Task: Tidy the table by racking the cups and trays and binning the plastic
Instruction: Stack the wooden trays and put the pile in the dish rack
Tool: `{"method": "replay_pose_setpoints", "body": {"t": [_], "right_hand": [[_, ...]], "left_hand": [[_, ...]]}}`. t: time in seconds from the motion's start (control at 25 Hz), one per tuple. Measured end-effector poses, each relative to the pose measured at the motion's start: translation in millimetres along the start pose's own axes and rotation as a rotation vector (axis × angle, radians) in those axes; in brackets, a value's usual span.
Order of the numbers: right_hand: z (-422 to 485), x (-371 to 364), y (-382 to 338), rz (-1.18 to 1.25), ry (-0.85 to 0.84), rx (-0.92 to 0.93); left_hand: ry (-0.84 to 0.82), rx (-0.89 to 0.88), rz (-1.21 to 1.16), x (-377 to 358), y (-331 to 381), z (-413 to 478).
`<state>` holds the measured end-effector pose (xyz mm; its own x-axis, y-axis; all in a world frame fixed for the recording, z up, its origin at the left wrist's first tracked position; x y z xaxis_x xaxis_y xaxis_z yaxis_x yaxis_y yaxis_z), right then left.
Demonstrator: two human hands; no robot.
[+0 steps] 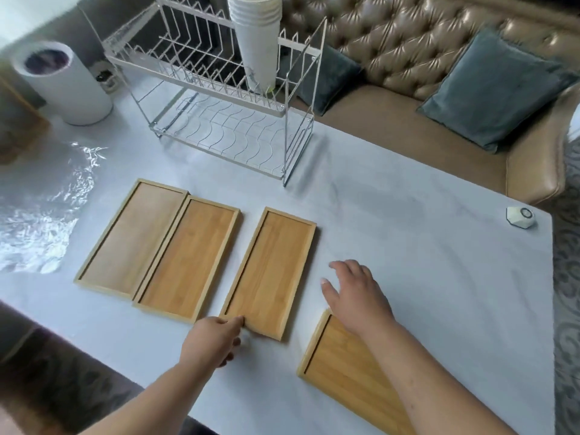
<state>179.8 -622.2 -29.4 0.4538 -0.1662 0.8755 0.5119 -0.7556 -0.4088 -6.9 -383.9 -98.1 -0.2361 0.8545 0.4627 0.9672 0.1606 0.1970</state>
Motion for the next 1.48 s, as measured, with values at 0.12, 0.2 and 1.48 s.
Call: {"method": "replay_pose_setpoints", "body": {"t": [0.12,0.2,1.48], "right_hand": [[71,-5,-29,-0.015,-0.095,0.056],[105,-8,-32,-0.023,-0.148,0.009],[-257,-23,107,0.221,0.199,-0.61]], "left_hand": [[-0.014,-0.009,0.015,28,8,5],[-0.04,-0.004,0.013,37,13,8],[0.334,-0.783,0.616,-109,33,-110]]}}
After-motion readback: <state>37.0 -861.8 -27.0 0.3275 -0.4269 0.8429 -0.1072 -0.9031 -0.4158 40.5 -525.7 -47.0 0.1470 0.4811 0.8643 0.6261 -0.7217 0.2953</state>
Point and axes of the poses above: each hand's wrist, its own z-axis towards the middle knuckle, its own x-axis out of the back of the hand, y = z × x, the point moved 3 cm from there along z, towards the middle knuckle, and after that the axes turned 15 degrees about x, right-handed, at the moved point
